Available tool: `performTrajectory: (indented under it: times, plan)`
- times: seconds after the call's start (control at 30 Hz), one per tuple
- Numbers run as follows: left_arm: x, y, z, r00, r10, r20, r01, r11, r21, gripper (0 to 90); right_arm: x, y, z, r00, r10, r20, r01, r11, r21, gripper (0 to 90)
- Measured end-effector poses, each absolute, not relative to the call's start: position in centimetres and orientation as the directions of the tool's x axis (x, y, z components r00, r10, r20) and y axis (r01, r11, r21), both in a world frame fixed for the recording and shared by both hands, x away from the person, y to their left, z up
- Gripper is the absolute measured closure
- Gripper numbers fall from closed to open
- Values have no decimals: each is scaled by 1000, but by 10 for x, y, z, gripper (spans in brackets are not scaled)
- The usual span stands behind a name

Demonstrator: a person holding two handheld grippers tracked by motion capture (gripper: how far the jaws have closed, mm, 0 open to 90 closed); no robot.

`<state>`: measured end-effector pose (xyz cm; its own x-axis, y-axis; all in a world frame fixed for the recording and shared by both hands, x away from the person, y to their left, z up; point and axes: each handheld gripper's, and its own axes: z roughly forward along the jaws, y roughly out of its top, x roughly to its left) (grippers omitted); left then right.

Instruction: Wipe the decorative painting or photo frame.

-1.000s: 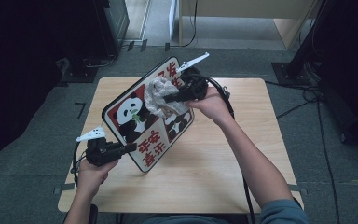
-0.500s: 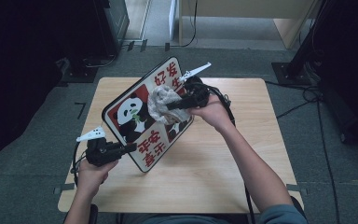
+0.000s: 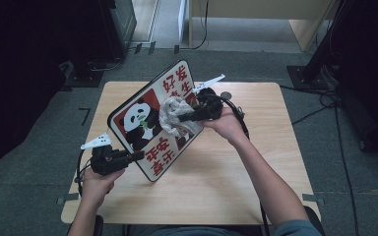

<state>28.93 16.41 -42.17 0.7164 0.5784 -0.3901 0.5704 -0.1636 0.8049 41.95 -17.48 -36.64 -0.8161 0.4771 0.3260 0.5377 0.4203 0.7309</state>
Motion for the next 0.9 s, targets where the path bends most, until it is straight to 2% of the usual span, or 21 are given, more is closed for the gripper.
performTrajectory:
  times: [0.9]
  plan:
    - [289, 164, -422, 718, 576, -390, 569, -164, 806, 733, 414, -185, -411, -792, 486, 370, 585, 431, 686, 636]
